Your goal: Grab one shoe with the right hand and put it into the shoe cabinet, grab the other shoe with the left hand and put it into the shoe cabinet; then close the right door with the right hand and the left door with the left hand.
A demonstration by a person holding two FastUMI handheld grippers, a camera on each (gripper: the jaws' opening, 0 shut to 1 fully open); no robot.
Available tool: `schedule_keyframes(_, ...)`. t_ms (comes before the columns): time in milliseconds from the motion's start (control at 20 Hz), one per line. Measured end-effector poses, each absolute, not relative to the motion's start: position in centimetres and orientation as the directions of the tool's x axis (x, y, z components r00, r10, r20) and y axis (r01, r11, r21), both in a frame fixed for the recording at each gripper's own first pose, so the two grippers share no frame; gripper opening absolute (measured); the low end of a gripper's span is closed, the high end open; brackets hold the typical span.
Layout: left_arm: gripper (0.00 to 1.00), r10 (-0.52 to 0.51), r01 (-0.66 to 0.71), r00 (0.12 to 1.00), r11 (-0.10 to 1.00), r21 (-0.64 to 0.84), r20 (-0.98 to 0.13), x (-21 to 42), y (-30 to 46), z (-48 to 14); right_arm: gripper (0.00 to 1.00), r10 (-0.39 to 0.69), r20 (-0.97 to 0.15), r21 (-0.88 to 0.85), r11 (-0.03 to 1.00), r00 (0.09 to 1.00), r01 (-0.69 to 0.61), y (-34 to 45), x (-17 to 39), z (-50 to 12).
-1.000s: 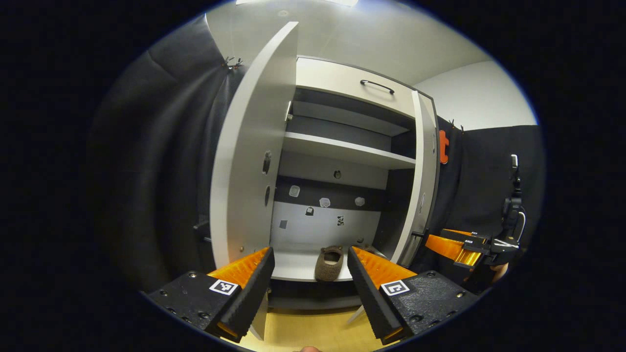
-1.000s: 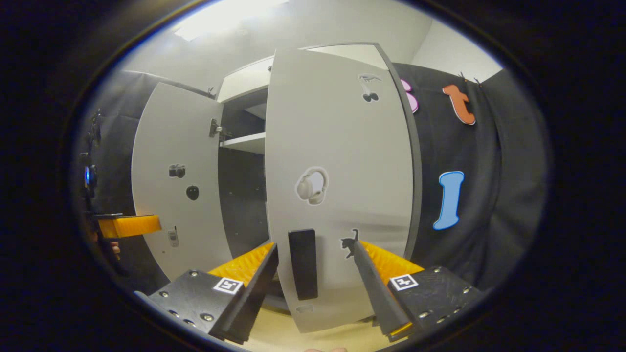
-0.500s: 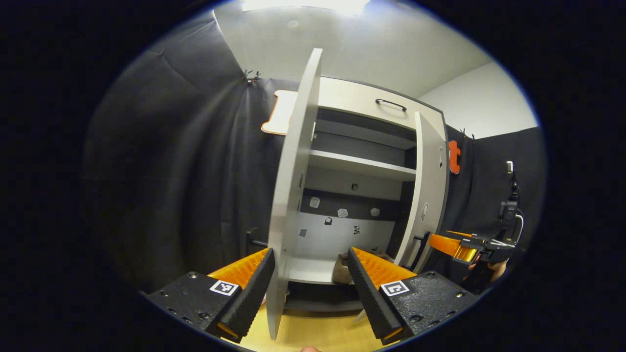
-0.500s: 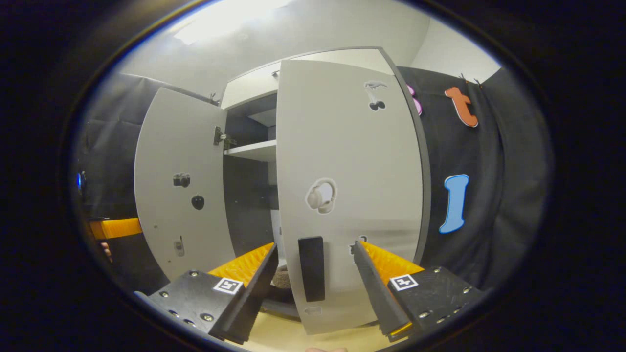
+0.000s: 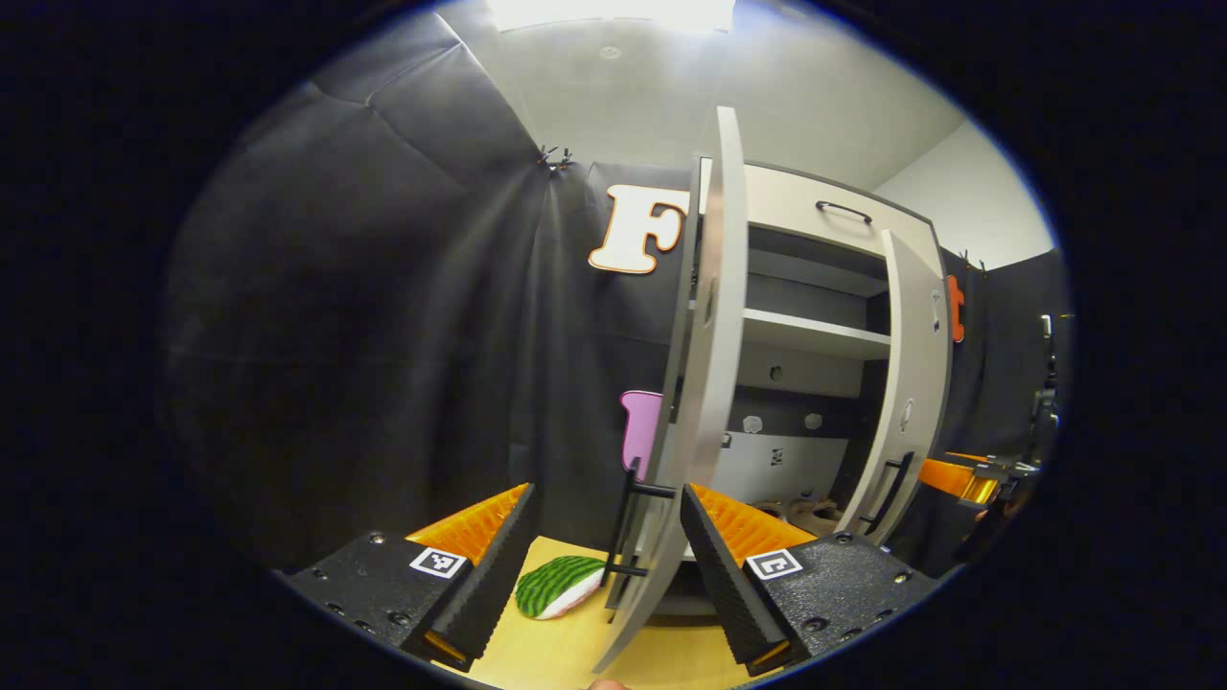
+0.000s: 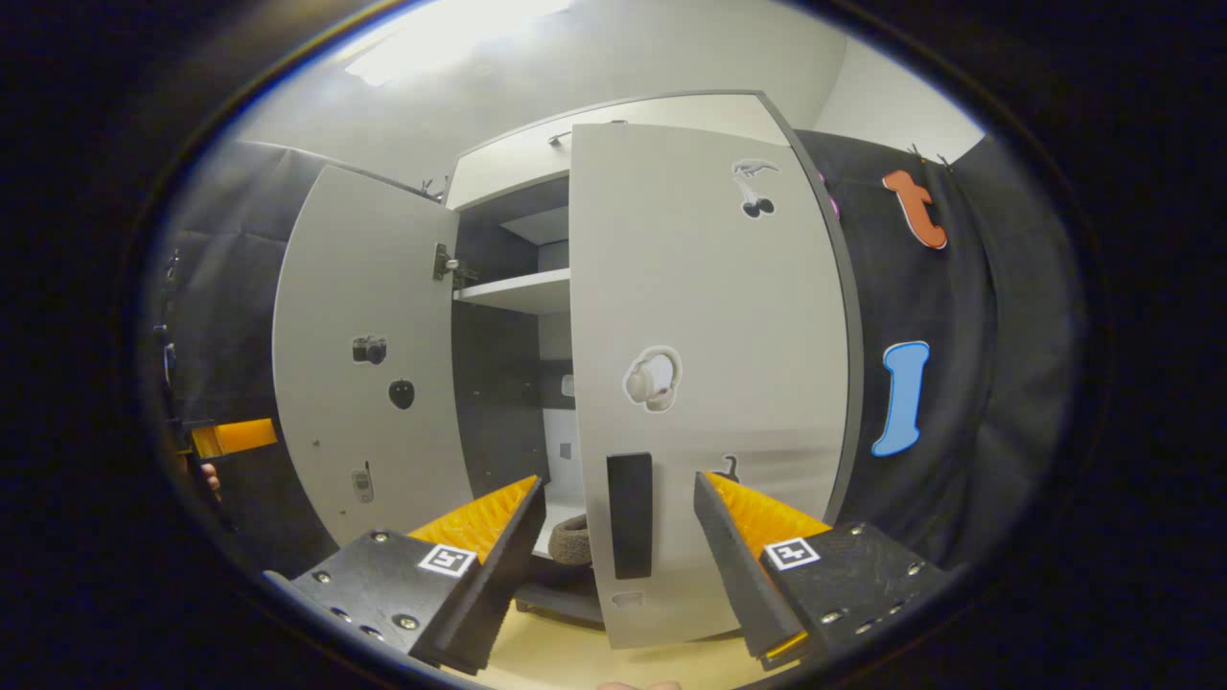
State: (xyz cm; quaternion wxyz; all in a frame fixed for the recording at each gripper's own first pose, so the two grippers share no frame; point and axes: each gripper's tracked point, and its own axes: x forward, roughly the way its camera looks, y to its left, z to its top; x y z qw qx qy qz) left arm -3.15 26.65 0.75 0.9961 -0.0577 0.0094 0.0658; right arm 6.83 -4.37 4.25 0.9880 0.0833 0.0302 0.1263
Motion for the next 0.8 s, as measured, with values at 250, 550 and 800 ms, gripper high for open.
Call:
schedule_keyframes(250, 0.91, 0.127, -0.135, 0.990, 0.982, -0.134, -0.064, -1.5, 27.4, -0.7, 0.94, 0.228, -0.041, 0.174, 0.960, 0.973, -0.218, -5.3, 7.2, 4.3)
schedule_keyframes(550, 0.91, 0.109, -0.119, 0.991, 0.983, -0.141, -0.077, -0.5, 27.4, -1.2, 0.94, 0.203, -0.053, 0.169, 0.967, 0.978, -0.192, -5.8, 7.3, 3.8)
schedule_keyframes(800, 0.82, 0.057, -0.068, 0.995, 0.987, -0.143, -0.078, -0.6, 26.5, -1.2, 0.94, 0.197, -0.055, 0.170, 0.968, 0.979, -0.186, -5.5, 7.8, 3.5)
